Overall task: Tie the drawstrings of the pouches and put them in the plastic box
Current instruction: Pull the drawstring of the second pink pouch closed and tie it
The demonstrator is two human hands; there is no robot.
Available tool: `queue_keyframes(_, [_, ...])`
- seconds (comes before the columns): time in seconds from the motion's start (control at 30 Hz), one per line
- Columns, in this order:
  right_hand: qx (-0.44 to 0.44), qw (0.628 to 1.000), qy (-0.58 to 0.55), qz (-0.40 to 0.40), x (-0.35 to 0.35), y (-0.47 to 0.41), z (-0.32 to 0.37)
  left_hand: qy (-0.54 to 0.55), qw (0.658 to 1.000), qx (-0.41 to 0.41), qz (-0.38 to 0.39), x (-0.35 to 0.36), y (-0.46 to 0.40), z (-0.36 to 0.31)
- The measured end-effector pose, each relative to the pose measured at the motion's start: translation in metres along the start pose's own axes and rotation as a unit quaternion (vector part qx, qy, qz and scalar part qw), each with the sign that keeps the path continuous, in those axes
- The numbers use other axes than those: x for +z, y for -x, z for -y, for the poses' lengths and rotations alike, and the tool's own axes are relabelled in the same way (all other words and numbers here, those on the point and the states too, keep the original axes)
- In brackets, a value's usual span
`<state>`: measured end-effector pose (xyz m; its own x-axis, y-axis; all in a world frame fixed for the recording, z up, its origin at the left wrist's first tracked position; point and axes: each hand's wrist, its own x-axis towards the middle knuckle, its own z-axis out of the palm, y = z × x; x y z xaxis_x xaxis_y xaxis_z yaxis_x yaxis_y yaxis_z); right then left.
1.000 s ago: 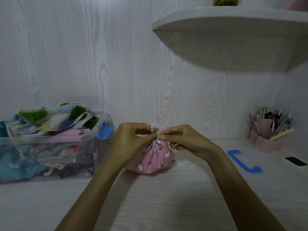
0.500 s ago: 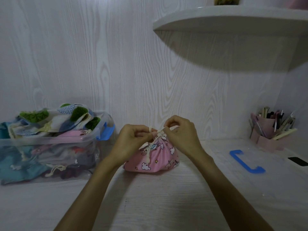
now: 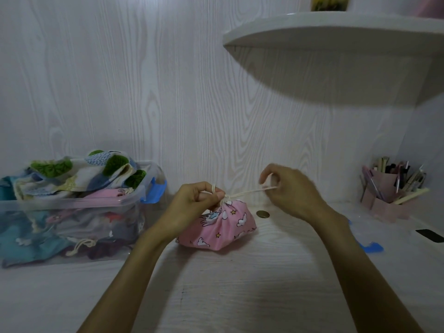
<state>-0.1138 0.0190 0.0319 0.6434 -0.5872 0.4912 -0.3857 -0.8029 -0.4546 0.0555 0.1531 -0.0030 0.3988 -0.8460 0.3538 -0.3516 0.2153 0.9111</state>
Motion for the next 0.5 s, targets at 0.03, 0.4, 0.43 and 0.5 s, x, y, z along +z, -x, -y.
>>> queue_keyframes(0.03, [-0.004, 0.996, 0.051, -0.072, -0.001, 0.0, -0.003, -0.004, 1.0, 0.004, -0.002, -0.001, 0.0, 0.001])
queue_keyframes(0.4, [0.011, 0.952, -0.134, 0.275, -0.005, 0.001, 0.01, -0.007, 0.999, 0.036, 0.023, 0.01, 0.003, -0.004])
queue_keyframes(0.43, [-0.009, 0.944, -0.133, 0.301, 0.0, 0.002, 0.015, -0.003, 0.999, 0.038, 0.024, 0.011, 0.003, -0.005])
queue_keyframes(0.5, [-0.036, 0.943, -0.111, 0.31, 0.009, 0.002, 0.019, -0.003, 0.999, 0.045, 0.02, 0.011, 0.004, -0.006])
